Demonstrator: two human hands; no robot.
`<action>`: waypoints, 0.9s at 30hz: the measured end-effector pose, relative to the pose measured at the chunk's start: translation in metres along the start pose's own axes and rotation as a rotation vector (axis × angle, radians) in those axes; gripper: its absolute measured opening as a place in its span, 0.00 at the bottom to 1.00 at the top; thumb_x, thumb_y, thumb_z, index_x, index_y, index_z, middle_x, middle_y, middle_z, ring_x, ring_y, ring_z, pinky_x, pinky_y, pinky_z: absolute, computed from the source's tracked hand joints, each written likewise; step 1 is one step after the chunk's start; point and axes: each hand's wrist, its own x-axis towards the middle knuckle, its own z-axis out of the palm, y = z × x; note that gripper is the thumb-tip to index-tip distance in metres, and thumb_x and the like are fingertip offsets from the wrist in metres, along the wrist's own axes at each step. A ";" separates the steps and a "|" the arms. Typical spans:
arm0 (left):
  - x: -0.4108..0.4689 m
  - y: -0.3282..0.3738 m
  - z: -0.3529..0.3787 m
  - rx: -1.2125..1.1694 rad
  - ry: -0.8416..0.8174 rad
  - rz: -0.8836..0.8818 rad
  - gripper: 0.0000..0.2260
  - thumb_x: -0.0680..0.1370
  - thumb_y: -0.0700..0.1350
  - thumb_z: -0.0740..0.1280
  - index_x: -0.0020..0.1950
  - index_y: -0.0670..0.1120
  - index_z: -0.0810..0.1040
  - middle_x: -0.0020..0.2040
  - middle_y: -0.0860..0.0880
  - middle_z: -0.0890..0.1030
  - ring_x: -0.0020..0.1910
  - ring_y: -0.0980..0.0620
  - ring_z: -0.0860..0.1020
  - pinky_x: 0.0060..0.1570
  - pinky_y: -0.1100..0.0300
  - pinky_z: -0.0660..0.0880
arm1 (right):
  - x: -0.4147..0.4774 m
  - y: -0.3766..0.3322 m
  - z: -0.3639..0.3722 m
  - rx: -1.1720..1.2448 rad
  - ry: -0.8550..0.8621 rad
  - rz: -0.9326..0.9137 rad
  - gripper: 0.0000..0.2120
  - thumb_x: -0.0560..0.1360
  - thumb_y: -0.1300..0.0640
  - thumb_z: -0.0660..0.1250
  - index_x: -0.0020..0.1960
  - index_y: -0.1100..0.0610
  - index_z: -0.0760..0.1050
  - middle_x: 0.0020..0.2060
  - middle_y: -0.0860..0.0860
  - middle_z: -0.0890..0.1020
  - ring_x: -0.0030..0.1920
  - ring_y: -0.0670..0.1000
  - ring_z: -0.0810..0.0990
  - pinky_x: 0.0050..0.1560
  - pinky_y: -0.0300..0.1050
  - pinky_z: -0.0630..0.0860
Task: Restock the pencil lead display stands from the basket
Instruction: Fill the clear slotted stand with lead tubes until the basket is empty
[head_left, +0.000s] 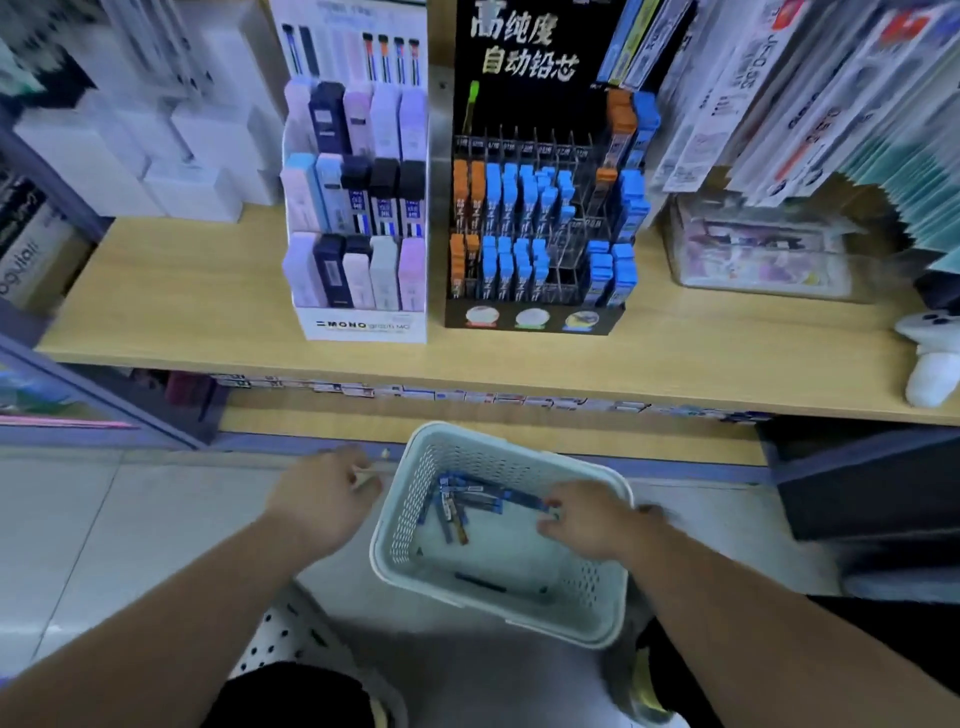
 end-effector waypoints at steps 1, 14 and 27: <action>0.005 -0.004 0.015 -0.009 -0.034 -0.025 0.14 0.81 0.56 0.62 0.62 0.52 0.77 0.54 0.48 0.83 0.49 0.49 0.80 0.52 0.57 0.75 | 0.010 0.003 0.015 0.049 -0.044 0.032 0.28 0.81 0.43 0.64 0.77 0.54 0.67 0.74 0.53 0.72 0.71 0.54 0.72 0.69 0.45 0.68; 0.021 -0.022 0.108 -0.294 0.055 0.033 0.12 0.83 0.55 0.57 0.59 0.50 0.73 0.44 0.48 0.79 0.42 0.44 0.78 0.40 0.51 0.74 | 0.107 0.009 0.105 0.241 0.183 0.087 0.28 0.82 0.59 0.61 0.80 0.54 0.61 0.77 0.53 0.69 0.75 0.58 0.67 0.73 0.49 0.65; 0.013 -0.027 0.118 -0.331 0.090 0.073 0.17 0.81 0.58 0.53 0.63 0.51 0.70 0.48 0.47 0.79 0.45 0.44 0.77 0.41 0.53 0.71 | 0.110 0.011 0.126 0.081 0.345 0.135 0.31 0.75 0.65 0.62 0.78 0.54 0.66 0.71 0.55 0.68 0.69 0.59 0.64 0.71 0.52 0.63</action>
